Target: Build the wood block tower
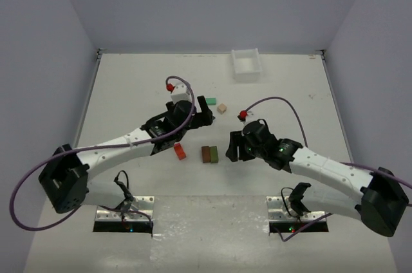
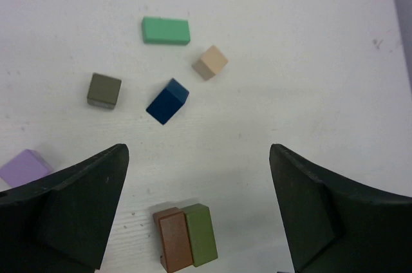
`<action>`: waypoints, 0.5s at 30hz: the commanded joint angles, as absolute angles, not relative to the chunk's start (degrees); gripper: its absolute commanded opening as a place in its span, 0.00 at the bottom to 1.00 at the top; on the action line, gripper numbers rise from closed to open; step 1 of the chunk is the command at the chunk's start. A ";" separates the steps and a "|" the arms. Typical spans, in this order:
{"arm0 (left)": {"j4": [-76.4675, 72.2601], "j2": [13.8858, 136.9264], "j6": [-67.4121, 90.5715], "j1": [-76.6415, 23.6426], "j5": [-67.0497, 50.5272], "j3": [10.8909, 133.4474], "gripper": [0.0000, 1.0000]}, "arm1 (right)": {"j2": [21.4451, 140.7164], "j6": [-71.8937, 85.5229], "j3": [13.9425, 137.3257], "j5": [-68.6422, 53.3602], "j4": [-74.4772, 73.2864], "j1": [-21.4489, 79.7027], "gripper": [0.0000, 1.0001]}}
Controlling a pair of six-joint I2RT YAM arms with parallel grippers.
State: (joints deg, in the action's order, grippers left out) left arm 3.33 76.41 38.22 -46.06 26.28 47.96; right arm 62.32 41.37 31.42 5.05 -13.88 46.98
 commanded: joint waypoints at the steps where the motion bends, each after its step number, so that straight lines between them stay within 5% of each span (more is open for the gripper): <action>1: 7.56 62.30 36.17 -46.23 33.47 46.44 0.99 | 54.75 46.05 32.89 24.35 -24.96 47.11 0.90; 2: 9.40 59.14 36.76 -46.25 35.34 45.54 1.00 | 53.21 46.80 32.77 26.61 -26.02 47.09 0.98; 15: 23.67 44.08 48.16 -46.23 45.08 38.37 1.00 | 44.92 44.42 30.85 31.65 -28.47 47.02 0.99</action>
State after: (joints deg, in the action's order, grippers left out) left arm 20.68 43.91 45.34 -46.06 43.21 38.11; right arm 45.03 45.37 31.34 29.25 -28.46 46.98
